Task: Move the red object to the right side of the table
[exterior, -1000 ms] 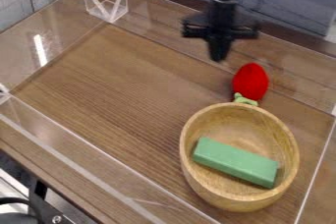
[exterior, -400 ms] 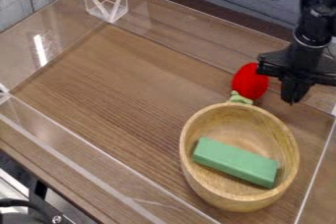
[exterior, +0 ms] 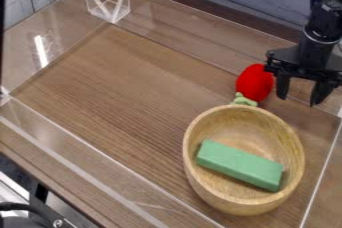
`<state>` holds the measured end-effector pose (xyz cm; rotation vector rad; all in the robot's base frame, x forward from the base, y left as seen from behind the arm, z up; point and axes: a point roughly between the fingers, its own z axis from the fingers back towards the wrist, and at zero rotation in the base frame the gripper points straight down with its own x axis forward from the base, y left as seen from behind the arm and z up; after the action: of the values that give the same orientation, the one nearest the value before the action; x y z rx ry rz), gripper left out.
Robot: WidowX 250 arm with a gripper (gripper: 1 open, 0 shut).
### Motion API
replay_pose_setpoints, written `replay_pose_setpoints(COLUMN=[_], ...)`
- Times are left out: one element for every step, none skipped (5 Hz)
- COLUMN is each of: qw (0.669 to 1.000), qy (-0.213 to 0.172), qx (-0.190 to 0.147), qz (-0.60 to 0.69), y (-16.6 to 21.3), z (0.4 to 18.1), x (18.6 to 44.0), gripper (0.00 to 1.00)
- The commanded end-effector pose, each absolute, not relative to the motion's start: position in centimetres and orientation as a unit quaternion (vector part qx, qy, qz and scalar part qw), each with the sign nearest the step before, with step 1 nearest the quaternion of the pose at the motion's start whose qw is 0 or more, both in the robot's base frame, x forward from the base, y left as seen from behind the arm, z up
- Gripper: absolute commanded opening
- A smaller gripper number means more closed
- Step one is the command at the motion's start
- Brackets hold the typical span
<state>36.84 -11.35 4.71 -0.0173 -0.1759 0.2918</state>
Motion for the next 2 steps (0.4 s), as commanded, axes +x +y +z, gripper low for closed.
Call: replay_pose_setpoints(qw=[0.979,0.975], qy=[-0.114,-0.115], qx=[-0.015,-0.013], qz=[0.168,0.192], y=[-11.89,-12.18], z=[6.64,6.36], x=[37.60,37.63], gripper=[1.00,1.00])
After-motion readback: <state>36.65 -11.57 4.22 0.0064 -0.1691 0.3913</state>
